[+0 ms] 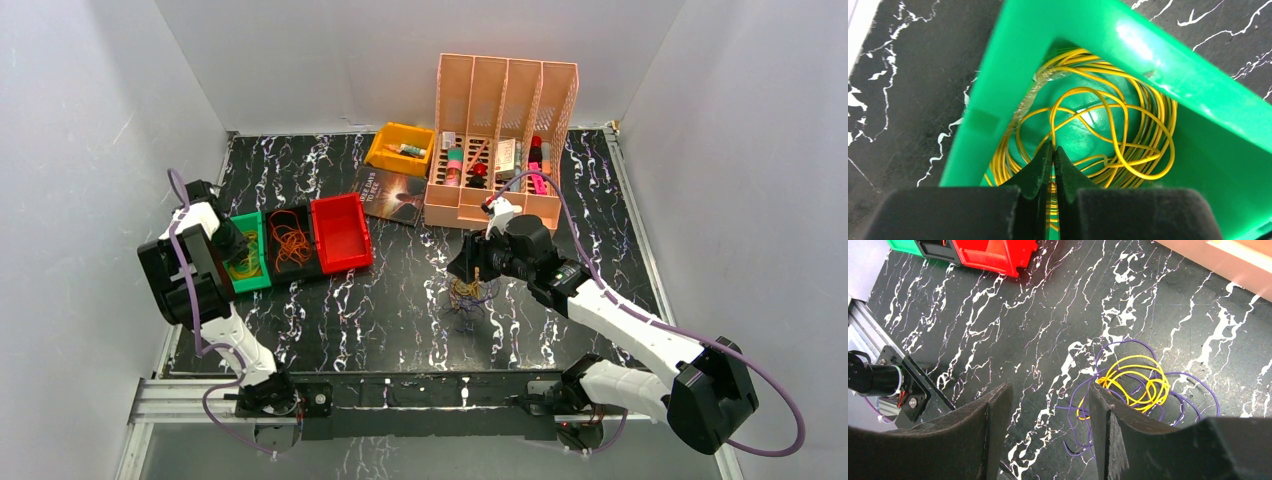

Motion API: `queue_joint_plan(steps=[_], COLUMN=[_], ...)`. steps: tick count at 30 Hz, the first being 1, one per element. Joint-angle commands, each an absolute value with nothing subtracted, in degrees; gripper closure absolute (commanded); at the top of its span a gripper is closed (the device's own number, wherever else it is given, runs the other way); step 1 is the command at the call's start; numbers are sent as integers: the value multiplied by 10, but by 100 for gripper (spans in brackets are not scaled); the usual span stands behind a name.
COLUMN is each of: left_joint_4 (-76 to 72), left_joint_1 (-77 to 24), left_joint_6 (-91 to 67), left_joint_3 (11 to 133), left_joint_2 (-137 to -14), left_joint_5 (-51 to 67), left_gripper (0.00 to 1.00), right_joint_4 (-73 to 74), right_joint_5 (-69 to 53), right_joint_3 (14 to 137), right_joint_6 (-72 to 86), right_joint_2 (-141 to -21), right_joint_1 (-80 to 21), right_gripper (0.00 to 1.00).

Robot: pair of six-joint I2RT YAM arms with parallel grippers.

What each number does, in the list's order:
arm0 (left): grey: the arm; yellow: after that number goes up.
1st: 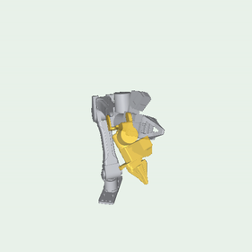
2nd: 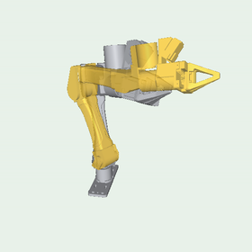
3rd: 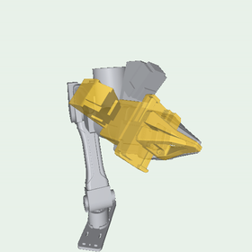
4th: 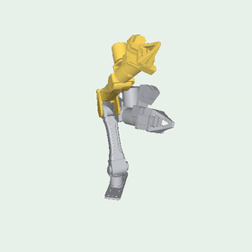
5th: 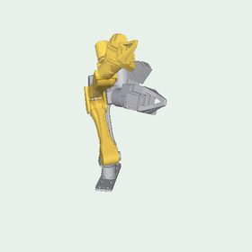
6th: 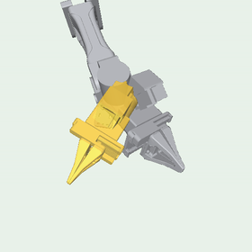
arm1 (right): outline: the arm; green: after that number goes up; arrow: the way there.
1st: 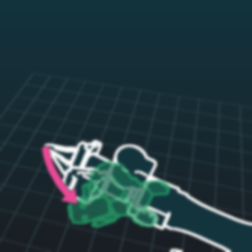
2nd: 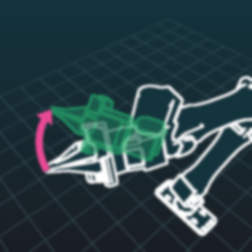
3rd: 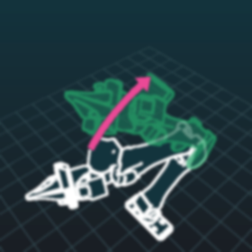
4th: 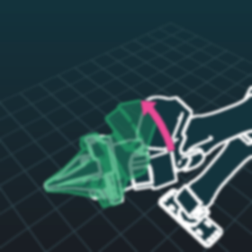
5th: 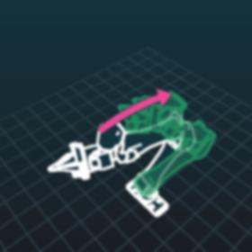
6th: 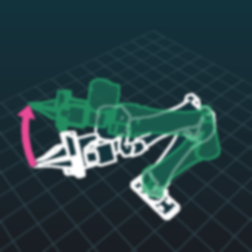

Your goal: Untangle the cables

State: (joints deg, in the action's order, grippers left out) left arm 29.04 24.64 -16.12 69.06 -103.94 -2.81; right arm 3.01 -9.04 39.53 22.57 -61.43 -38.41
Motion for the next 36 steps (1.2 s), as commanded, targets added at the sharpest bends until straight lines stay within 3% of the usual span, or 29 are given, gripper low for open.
queue_joint_plan(steps=[1, 4, 14, 36], left_joint_4=[297, 299, 316, 351], left_joint_1=[250, 250, 251, 250], left_joint_6=[-165, -166, -177, -179], left_joint_3=[703, 706, 739, 773], left_joint_2=[-1046, -1046, -1000, -914], left_joint_5=[-29, -32, -60, -97], left_gripper=[100, 98, 70, 55], right_joint_4=[9, 9, 12, 9], right_joint_5=[-88, -87, -91, -84], right_joint_3=[396, 396, 399, 398], right_joint_6=[226, 227, 225, 226], right_joint_2=[-606, -607, -609, -603], right_joint_1=[-385, -385, -385, -385], right_gripper=[34, 34, 34, 34])
